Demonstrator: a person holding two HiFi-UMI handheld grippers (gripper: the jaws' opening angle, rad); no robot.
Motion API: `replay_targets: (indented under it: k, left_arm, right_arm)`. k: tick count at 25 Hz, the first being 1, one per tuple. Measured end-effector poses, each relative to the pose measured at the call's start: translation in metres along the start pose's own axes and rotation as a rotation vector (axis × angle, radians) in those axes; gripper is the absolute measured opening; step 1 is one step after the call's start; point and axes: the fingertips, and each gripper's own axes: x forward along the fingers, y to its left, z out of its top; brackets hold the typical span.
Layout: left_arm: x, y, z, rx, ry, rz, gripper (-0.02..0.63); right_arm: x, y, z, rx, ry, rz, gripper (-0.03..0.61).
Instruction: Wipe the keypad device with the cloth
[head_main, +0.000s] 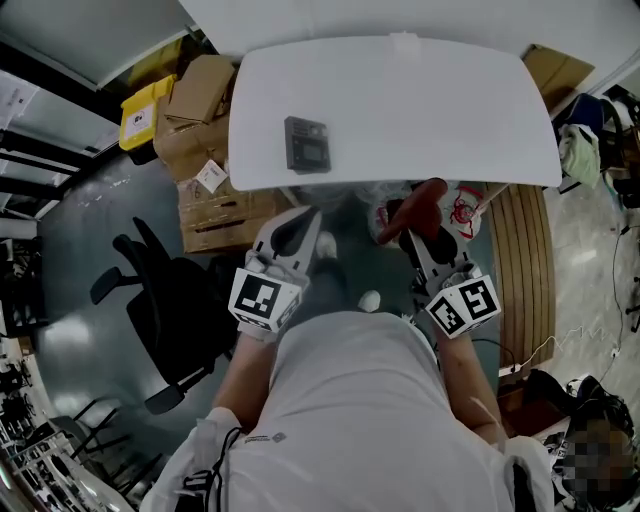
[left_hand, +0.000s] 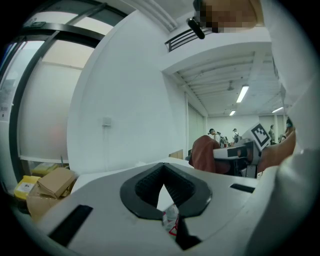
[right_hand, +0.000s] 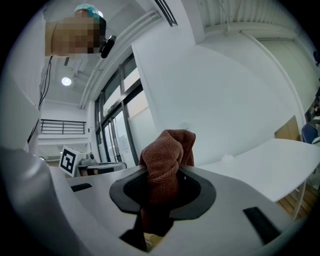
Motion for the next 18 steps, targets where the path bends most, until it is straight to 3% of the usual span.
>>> replay_targets:
  k: [9, 18]
  left_arm:
    - [0.059, 0.109, 0.008, -0.022, -0.024, 0.002, 0.011]
    - [0.085, 0.212, -0.027, -0.060, 0.035, -0.036, 0.011]
  right_arm:
    - [0.109, -0.017, 0.009, -0.026, 0.053, -0.022, 0.101]
    - [0.218, -0.010, 0.004, -0.038, 0.110, -0.040, 0.101]
